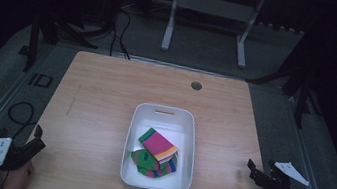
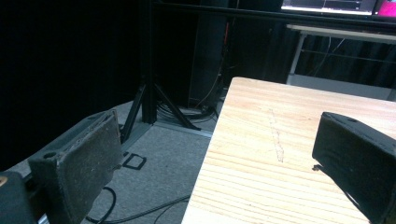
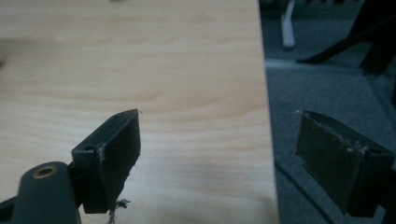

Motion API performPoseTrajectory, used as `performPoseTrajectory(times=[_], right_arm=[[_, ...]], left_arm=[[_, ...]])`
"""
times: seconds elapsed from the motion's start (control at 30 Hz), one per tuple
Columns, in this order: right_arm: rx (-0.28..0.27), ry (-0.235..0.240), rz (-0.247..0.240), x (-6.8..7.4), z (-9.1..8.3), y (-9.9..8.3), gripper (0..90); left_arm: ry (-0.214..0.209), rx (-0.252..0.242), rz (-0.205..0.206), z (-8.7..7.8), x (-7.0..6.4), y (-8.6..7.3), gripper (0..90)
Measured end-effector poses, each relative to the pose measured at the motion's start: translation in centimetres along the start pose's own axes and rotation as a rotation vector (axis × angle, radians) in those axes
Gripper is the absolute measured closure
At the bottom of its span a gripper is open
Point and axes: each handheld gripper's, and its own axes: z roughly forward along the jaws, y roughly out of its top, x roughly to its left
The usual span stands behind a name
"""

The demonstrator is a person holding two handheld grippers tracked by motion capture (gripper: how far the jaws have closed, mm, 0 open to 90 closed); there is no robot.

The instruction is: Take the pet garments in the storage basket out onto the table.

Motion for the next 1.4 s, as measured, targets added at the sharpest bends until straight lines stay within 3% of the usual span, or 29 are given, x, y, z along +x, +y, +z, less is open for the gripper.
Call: performPoseTrajectory(times=[0.13,0.4,0.47,0.57,0.67,0.7,0.73,0.77,0.8,0.87,0.9,0.97,1.13,1.2,1.4], right_arm=[[0.004,0.002,-0.050,0.5,0.0,0.0,13.3],[0.024,0.039,-0.073,0.6,0.4,0.1,13.6],[0.048,0.083,-0.058,0.3,0.5,0.2,13.5],[0.071,0.101,-0.057,-0.1,0.7,0.3,13.5],[0.091,0.181,-0.026,-0.8,0.8,0.3,13.5],[0.104,0.201,-0.038,-0.9,0.8,0.3,13.5],[0.144,0.257,-0.079,-1.0,1.0,0.4,13.9],[0.144,0.257,-0.079,-1.0,1.0,0.4,13.9],[0.172,0.300,-0.105,-0.9,1.2,0.4,13.9],[0.217,0.352,-0.183,-0.5,1.4,0.4,13.9],[0.247,0.418,-0.240,-0.1,1.5,0.5,14.0],[0.263,0.480,-0.269,0.5,1.5,0.6,14.2],[0.285,0.548,-0.334,1.5,1.6,1.1,14.4],[0.303,0.602,-0.373,2.4,1.8,1.5,14.7],[0.319,0.654,-0.459,4.0,1.8,2.3,15.8]], left_arm=[[-0.001,-0.001,0.002,0.0,0.0,0.0,1.9],[0.000,0.001,0.001,0.0,0.0,0.0,1.9],[0.000,0.001,0.001,0.0,0.0,0.0,1.9],[-0.002,0.002,0.000,0.0,0.0,0.0,1.9],[-0.001,0.002,-0.004,0.0,0.1,0.0,1.9],[-0.001,0.002,-0.004,0.0,0.1,0.0,1.9],[-0.001,0.001,-0.004,0.0,0.0,0.0,1.9],[0.000,0.001,-0.003,0.0,0.0,0.0,1.9],[-0.001,0.001,-0.003,0.0,0.0,0.0,1.9],[-0.002,0.002,-0.002,0.0,0.0,0.0,1.9],[-0.002,0.003,-0.003,0.0,0.0,0.0,1.9],[-0.001,0.003,-0.003,0.0,0.0,0.0,1.9],[-0.001,0.002,-0.002,0.0,0.0,0.0,1.9],[0.000,0.002,-0.002,0.0,0.0,0.0,1.9],[-0.001,0.002,-0.003,0.0,0.0,0.0,1.9]])
